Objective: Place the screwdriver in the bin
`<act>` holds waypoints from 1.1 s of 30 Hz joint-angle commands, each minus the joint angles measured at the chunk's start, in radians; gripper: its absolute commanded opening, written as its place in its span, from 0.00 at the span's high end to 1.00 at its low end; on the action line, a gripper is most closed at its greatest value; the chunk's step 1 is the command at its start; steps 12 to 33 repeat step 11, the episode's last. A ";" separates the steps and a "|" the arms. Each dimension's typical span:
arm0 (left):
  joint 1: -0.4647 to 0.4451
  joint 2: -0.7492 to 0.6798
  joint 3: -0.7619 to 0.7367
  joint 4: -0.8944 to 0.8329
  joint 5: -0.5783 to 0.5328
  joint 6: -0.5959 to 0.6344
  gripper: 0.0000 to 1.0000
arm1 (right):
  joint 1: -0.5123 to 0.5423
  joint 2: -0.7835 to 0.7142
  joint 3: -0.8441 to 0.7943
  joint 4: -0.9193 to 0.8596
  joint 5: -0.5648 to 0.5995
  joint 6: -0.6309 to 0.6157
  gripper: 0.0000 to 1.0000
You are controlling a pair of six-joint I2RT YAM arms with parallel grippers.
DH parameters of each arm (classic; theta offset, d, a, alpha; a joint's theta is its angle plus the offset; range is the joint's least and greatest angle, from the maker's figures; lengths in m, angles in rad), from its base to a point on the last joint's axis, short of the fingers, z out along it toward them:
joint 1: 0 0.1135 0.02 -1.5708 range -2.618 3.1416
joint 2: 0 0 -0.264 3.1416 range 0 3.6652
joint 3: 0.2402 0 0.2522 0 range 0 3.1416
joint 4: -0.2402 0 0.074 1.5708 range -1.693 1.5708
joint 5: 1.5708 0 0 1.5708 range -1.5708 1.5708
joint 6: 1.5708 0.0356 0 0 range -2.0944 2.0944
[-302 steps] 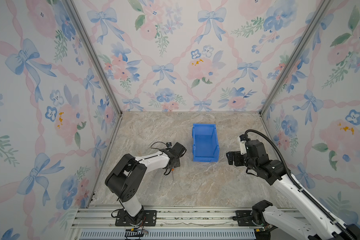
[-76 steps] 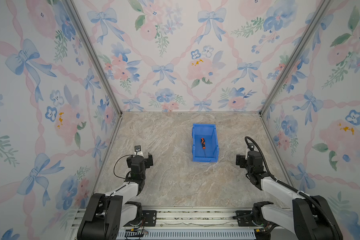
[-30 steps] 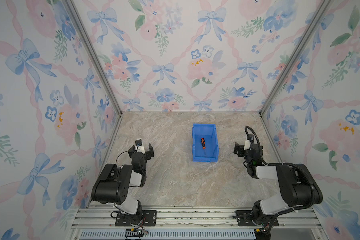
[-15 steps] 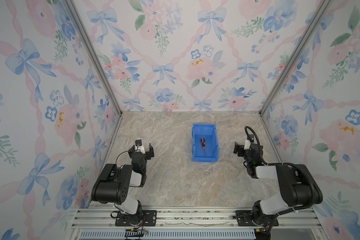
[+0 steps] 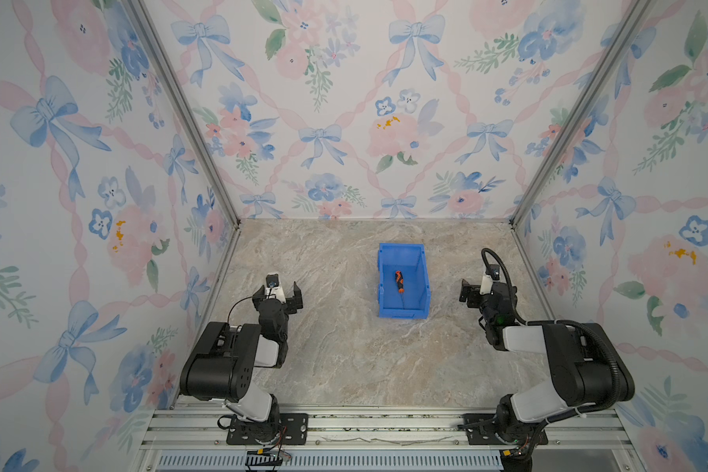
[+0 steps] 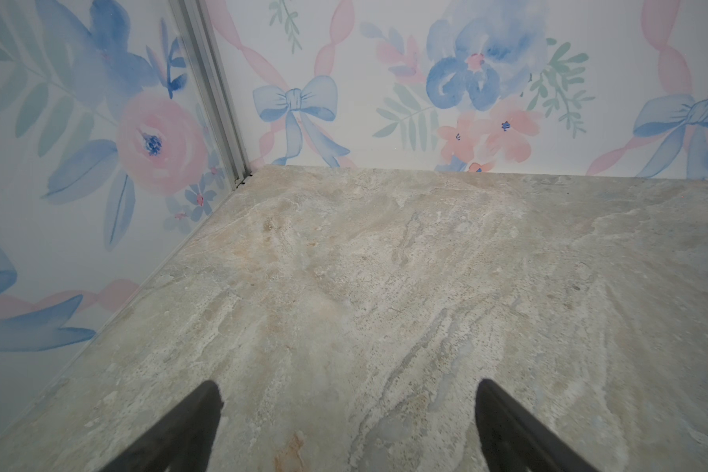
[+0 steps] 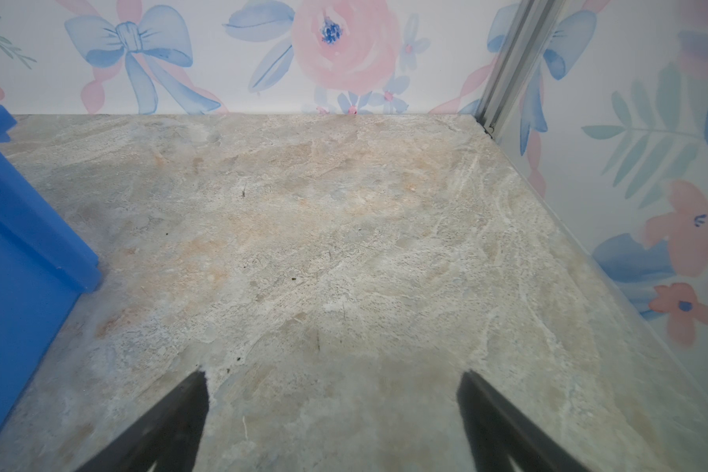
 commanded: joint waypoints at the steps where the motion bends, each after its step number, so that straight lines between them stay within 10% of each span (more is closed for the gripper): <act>1: 0.001 0.002 -0.006 0.016 0.003 0.015 0.02 | 0.009 0.004 -0.004 0.031 -0.012 -0.009 0.03; 33: 0.001 0.001 -0.008 0.016 0.003 0.015 0.03 | 0.009 0.004 -0.006 0.035 -0.012 -0.009 0.03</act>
